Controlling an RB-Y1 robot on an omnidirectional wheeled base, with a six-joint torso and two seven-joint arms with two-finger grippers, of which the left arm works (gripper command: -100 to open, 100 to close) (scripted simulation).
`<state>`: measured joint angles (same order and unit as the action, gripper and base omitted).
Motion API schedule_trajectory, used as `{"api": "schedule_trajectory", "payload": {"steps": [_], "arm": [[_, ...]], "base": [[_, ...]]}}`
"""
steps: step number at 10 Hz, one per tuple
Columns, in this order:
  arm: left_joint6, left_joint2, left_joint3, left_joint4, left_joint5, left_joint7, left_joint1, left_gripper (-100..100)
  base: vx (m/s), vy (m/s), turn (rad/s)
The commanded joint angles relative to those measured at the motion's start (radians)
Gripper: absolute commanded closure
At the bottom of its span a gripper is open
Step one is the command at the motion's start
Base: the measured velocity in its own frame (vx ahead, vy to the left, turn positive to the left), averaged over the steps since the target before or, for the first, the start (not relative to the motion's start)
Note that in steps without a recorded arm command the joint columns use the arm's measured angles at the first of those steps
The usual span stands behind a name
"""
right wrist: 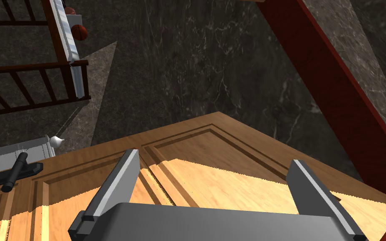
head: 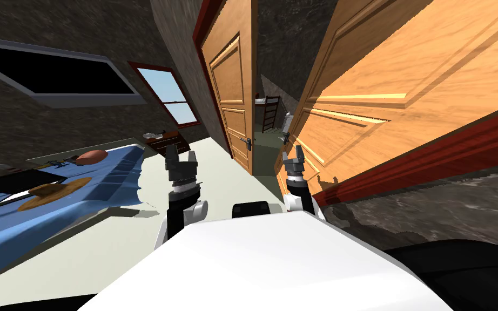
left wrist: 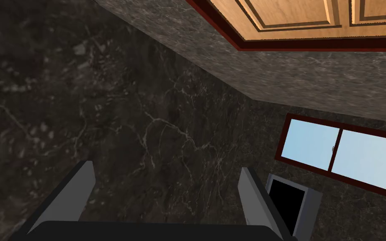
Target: Push the door open
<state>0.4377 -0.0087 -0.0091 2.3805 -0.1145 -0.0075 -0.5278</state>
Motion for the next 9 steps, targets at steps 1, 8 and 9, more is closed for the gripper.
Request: {"api": "schedule_trajectory", "payload": {"steps": [1,8,9], "arm": [[-0.005,0.01,-0.012,-0.029,0.002,0.005,0.014,-100],[-0.037,0.054,-0.087,-0.202,0.011,0.037,0.095,-100],[-0.04,0.058,-0.096,-0.223,0.012,0.041,0.105,-100]], "base": [[0.069,0.029,-0.104],[0.154,0.089,-0.134],[0.087,0.072,-0.096]]}}
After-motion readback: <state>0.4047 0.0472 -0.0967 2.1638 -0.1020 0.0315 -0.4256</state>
